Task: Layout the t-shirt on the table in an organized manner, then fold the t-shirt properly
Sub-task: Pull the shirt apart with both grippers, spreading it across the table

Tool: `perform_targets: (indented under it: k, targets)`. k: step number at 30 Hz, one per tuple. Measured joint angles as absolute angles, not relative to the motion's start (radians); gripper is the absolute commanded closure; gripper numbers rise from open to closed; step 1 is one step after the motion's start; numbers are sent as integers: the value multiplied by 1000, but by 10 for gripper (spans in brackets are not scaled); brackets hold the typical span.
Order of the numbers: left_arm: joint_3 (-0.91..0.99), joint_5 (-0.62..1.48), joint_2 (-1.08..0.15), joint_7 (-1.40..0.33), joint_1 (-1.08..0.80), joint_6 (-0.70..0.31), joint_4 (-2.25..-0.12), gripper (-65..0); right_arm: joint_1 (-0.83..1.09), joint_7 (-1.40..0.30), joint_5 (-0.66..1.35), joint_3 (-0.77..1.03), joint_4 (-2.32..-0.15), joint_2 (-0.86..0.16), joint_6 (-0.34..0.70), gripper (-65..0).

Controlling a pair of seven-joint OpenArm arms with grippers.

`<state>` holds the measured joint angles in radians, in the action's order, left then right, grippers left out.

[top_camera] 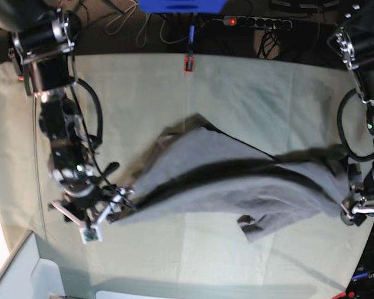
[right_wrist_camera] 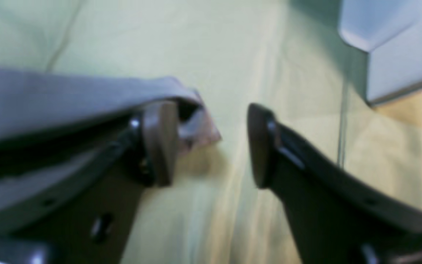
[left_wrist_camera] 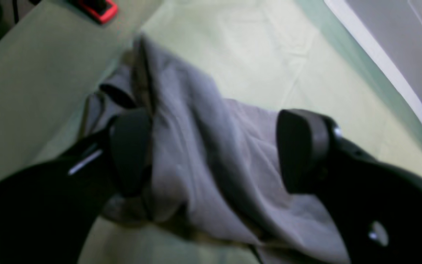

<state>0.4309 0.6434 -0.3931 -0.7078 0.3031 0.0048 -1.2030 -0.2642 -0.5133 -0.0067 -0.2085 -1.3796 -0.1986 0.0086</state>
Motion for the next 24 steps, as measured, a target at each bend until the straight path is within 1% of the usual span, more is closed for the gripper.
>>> perform_targets:
  k: [2, 4, 6, 9, 13, 18, 21, 24]
  targets:
    - [433, 652, -401, -689, 263, -7, -1250, -527, -198, -513, -6, -184, -1461, -196, 7, -344]
    - [447, 646, -402, -683, 223, 0, -1247, -527, -134, -513, -6, -165, -1520, -172, 7, -344]
    - [474, 636, -394, -658, 176, -1, -1200, -527, -62, -513, -3, -167, -1571, -154, 7, -344]
    - [481, 571, -392, -546, 138, 9, -1079, -527, 31, -512, -4, -171, -1614, -134, 6, -344]
    - [385, 547, -397, -415, 146, 2, -933, -527, 103, -511, -2, -173, -1632, -109, 6, -344]
    - [245, 551, -389, -294, 223, -4, -785, -527, 165, -509, -4, -171, -1648, -108, 5, -344]
    - [191, 547, -391, -260, 266, -3, -710, -527, 192, -512, -4, -171, -1663, -107, 5, -344]
    - [182, 548, -393, -255, 292, -4, -672, -527, 206, -509, -4, -171, -1691, -102, 5, -344]
